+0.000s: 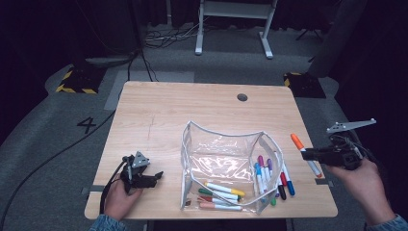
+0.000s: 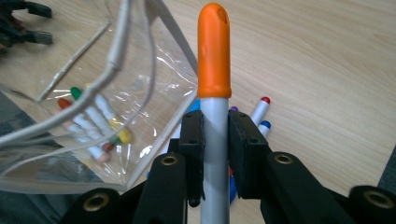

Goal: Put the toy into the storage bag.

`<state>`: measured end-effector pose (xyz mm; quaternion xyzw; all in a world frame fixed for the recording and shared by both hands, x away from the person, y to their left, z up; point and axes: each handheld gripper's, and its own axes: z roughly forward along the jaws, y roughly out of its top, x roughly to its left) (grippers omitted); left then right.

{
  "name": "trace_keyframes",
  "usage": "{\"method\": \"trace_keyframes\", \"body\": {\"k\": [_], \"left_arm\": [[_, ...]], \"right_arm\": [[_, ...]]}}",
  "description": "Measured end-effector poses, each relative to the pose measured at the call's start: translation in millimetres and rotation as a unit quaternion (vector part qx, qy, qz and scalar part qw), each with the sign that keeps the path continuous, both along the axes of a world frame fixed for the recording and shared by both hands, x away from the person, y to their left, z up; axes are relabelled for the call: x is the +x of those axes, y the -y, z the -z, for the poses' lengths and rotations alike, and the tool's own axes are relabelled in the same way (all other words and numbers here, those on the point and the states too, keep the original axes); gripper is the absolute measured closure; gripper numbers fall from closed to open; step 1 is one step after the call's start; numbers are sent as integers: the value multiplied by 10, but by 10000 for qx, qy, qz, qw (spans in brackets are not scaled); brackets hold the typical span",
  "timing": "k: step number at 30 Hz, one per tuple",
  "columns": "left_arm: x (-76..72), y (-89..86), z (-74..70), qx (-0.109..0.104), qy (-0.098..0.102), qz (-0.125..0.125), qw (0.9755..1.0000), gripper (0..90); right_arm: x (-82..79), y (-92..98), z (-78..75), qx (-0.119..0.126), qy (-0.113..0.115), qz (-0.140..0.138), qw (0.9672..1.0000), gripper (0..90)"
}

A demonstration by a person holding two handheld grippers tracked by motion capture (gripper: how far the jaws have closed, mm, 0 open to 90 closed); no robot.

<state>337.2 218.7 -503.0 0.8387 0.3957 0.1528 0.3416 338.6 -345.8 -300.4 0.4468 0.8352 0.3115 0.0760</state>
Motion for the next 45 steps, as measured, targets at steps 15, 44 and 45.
{"method": "trace_keyframes", "body": {"k": [15, 44, 45], "left_arm": [[-6, 5, 3, -47, -32, -29, 10000, 232], [-5, 1, 0, -16, -19, -6, 10000, 232], [-6, 2, 0, -18, -26, -10, 10000, 232]], "right_arm": [[-245, -532, -424, -46, 427, -840, 9955, 765], [-315, -1920, -326, -874, 317, -2700, 9584, 765], [-307, -1959, -300, -898, 281, -2734, 9573, 765]]}}
